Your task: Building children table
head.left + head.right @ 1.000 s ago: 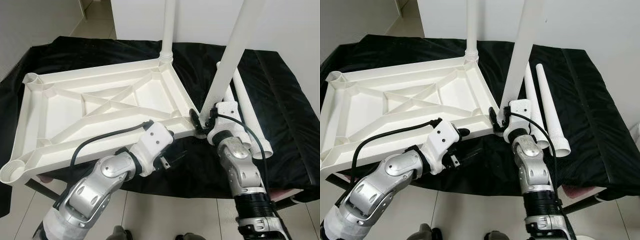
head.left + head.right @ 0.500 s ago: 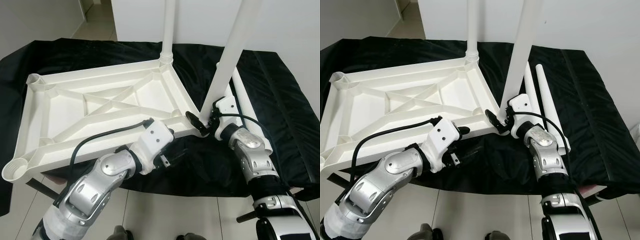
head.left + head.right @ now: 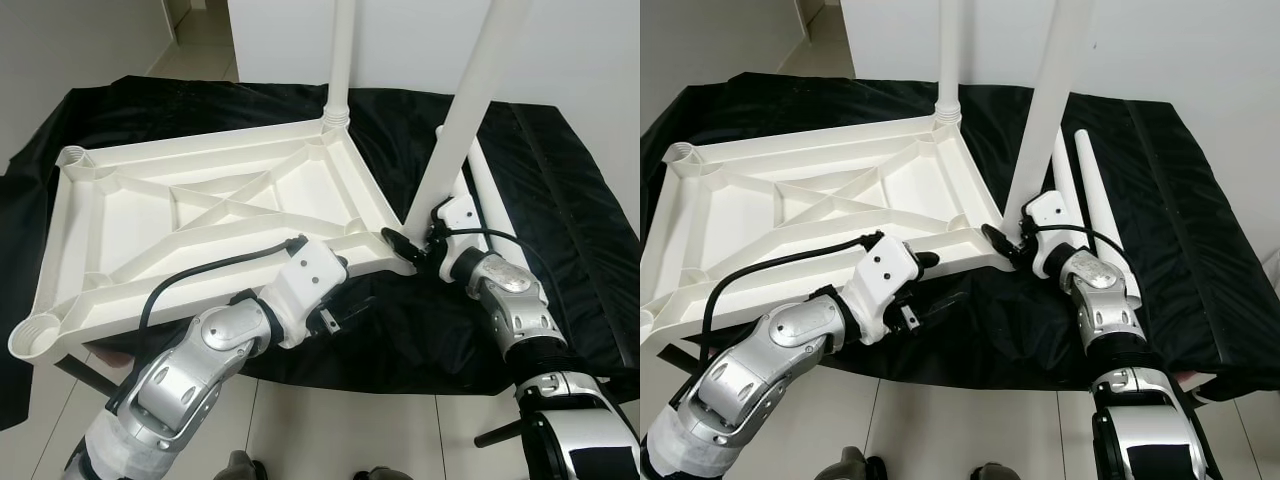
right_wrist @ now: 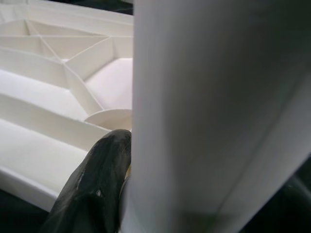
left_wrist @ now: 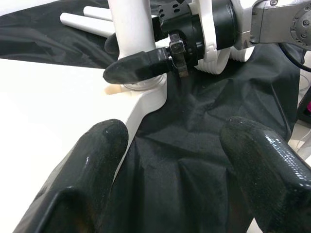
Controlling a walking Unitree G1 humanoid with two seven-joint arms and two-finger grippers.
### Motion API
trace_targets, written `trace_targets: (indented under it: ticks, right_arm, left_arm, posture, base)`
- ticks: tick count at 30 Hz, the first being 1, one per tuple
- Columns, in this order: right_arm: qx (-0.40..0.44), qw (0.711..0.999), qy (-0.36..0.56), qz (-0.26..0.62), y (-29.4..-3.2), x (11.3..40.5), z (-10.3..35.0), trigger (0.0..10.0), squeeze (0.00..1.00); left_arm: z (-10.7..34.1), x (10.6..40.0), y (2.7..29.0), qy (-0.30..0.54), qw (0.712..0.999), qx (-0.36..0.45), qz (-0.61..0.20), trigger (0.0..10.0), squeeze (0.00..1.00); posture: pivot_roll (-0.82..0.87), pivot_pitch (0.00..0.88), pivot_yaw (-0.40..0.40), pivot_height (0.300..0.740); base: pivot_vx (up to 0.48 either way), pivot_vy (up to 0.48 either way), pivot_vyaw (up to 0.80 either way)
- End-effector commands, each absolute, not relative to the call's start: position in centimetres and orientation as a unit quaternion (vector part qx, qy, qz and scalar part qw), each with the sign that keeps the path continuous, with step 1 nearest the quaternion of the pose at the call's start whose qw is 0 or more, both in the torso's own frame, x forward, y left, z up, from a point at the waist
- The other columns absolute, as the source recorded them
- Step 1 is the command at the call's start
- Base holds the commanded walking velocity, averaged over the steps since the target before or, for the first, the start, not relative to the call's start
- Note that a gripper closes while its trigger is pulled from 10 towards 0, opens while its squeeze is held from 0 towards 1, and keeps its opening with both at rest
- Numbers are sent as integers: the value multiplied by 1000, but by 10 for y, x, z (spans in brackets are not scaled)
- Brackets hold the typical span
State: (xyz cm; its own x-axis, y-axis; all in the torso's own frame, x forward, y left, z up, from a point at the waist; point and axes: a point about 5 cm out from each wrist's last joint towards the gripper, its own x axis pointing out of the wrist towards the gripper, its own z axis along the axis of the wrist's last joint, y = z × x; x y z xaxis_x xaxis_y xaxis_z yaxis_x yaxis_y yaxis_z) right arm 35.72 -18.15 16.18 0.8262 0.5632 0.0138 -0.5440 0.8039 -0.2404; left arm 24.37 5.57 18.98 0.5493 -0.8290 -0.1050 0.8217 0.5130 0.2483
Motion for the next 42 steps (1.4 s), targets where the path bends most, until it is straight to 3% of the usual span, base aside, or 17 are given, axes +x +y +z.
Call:
trace_targets:
  ticks: [1,10,11,15,16,21,27,28,33,34,35,42]
  right_arm:
    - [-80,957,-17,278,-183,355,147,10000,0]
    - [-27,990,-12,140,-173,347,136,10000,0]
    - [1,996,-3,88,-168,343,131,10000,0]
    - [16,999,-2,39,-161,337,128,10000,0]
    - [23,1000,-7,-21,-157,330,127,10000,0]
    - [40,996,-14,-81,-145,321,129,10000,0]
    - [44,995,-42,-76,-139,314,139,10000,0]
    - [45,995,-46,-75,-139,313,140,10000,1000]
    - [54,989,-120,-69,-152,302,156,10000,1000]
    - [55,988,-131,-54,-152,298,158,10000,792]
    - [54,987,-146,-34,-151,292,160,10000,0]
    - [38,988,-149,-8,-151,273,152,10000,0]
  left_arm:
    - [186,239,54,-6,856,135,-498,10000,0]
    - [188,246,53,-13,868,126,-479,10000,0]
    - [186,249,54,-15,873,128,-470,10000,0]
    - [182,250,55,-8,876,126,-466,10000,0]
    - [177,251,56,1,879,122,-462,10000,0]
    - [174,256,58,5,887,116,-446,10000,0]
    - [176,263,62,5,892,107,-439,10000,0]
    - [177,265,62,5,893,106,-438,10000,0]
    - [181,273,67,-6,898,115,-426,10000,0]
    - [182,274,68,-8,898,117,-424,10000,0]
    - [182,275,70,-11,899,120,-421,10000,0]
    - [179,275,73,-11,902,123,-413,10000,0]
  posture:
    - [-101,100,24,740]
    - [-109,83,1,740]
    - [-112,79,-1,740]
    - [-113,81,-3,740]
    - [-118,81,-4,740]
    - [-129,82,3,740]
    - [-142,93,24,740]
    - [-142,93,24,740]
    - [-150,90,41,740]
    - [-152,90,43,740]
    - [-154,87,47,740]
    - [-162,86,56,740]
  base:
    - [0,0,0]
    - [0,0,0]
    - [0,0,0]
    - [0,0,0]
    - [0,0,0]
    - [0,0,0]
    - [0,0,0]
    - [0,0,0]
    - [0,0,0]
    - [0,0,0]
    - [0,0,0]
    - [0,0,0]
